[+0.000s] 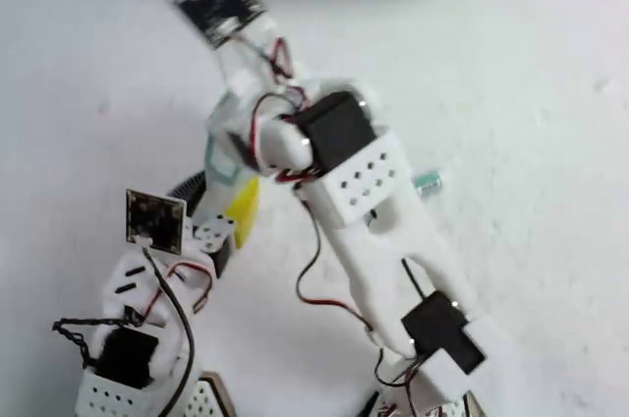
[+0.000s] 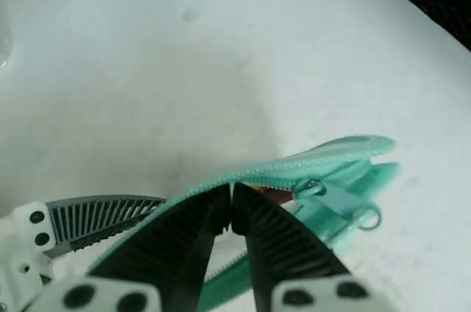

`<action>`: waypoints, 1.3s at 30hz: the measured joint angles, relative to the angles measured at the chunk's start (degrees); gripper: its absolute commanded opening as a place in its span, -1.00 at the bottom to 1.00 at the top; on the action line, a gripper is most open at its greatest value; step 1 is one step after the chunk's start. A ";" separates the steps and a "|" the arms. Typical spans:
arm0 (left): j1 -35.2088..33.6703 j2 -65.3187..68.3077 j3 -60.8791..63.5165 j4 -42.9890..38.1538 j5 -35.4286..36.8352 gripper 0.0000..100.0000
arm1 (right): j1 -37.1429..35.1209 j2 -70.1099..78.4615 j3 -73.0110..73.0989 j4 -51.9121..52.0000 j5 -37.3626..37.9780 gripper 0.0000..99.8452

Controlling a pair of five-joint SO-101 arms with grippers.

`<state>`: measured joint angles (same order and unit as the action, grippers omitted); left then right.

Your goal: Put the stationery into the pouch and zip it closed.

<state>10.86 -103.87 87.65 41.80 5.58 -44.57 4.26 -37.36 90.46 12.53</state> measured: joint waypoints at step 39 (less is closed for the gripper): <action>-0.44 0.00 0.09 -1.76 0.00 -0.55 | 41.41 -12.75 29.98 -1.49 -20.66 -0.60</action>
<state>10.42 -103.87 87.74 40.04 5.58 -3.16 -8.48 -7.38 88.97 -8.13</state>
